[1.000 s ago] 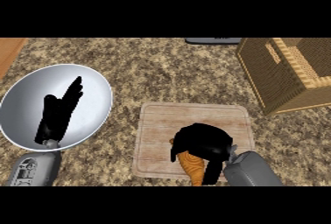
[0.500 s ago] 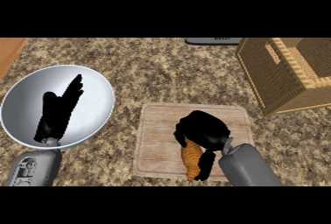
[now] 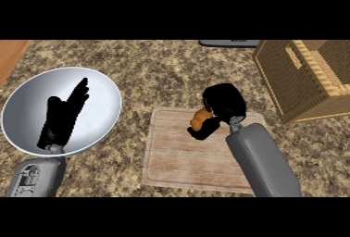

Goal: Pick the croissant from the cutting board and place it in the basket

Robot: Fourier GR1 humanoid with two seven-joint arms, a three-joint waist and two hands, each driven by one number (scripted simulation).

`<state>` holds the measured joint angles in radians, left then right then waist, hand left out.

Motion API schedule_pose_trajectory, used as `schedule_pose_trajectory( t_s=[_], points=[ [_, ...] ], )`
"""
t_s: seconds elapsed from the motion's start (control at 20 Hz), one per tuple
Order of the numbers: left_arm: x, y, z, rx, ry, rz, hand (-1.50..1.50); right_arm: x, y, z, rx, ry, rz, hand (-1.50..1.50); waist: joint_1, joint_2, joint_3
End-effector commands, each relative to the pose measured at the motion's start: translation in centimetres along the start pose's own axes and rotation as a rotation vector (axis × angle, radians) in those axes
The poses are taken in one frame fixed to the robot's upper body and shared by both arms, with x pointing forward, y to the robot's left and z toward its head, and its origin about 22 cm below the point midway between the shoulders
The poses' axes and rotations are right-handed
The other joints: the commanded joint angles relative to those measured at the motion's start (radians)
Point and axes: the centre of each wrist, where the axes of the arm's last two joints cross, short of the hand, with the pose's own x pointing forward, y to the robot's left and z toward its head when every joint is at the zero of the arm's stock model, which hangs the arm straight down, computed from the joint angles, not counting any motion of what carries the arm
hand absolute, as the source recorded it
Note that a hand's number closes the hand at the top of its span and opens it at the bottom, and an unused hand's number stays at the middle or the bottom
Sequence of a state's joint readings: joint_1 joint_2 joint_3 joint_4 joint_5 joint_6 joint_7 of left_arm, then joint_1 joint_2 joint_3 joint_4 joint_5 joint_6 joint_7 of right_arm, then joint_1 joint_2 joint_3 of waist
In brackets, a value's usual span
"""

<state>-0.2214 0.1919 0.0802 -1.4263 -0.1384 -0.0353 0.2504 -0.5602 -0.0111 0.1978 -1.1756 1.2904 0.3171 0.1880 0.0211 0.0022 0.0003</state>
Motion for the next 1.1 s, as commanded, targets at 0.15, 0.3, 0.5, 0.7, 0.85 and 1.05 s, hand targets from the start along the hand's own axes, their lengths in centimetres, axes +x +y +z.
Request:
schedule_pose_trajectory(
  t_s=[0.15, 0.3, 0.5, 0.7, 0.85, 1.05],
  points=[
    [-0.4, -2.3, -0.6, -0.022, 0.010, 0.005, 0.00, 1.4, -5.2, -1.4, -0.126, 0.096, -0.317, 1.50, 0.000, 0.002, 0.000],
    [-0.9, 0.4, -0.3, -0.008, 0.014, 0.014, 0.00, 2.5, -9.7, 0.1, -0.246, 0.028, -0.439, 1.50, -0.007, -0.004, 0.000],
    [-1.3, -0.1, -0.4, 0.010, 0.025, 0.006, 0.00, 2.8, -14.4, 2.5, -0.400, 0.008, -0.658, 1.50, -0.020, -0.008, -0.001],
    [-1.9, 0.0, 0.2, 0.014, 0.011, -0.004, 0.00, 4.6, -19.3, 5.2, -0.523, 0.030, -0.690, 1.50, -0.022, -0.007, -0.001],
    [-0.3, 1.8, -1.0, 0.013, 0.038, 0.010, 0.00, 5.7, -22.7, 5.9, -0.548, 0.039, -0.687, 1.50, -0.019, -0.004, -0.001],
    [-1.6, -1.1, 0.0, 0.030, 0.024, 0.009, 0.00, 3.5, -27.8, 6.6, -0.574, 0.090, -0.686, 1.50, -0.014, -0.003, -0.001]
  ],
)
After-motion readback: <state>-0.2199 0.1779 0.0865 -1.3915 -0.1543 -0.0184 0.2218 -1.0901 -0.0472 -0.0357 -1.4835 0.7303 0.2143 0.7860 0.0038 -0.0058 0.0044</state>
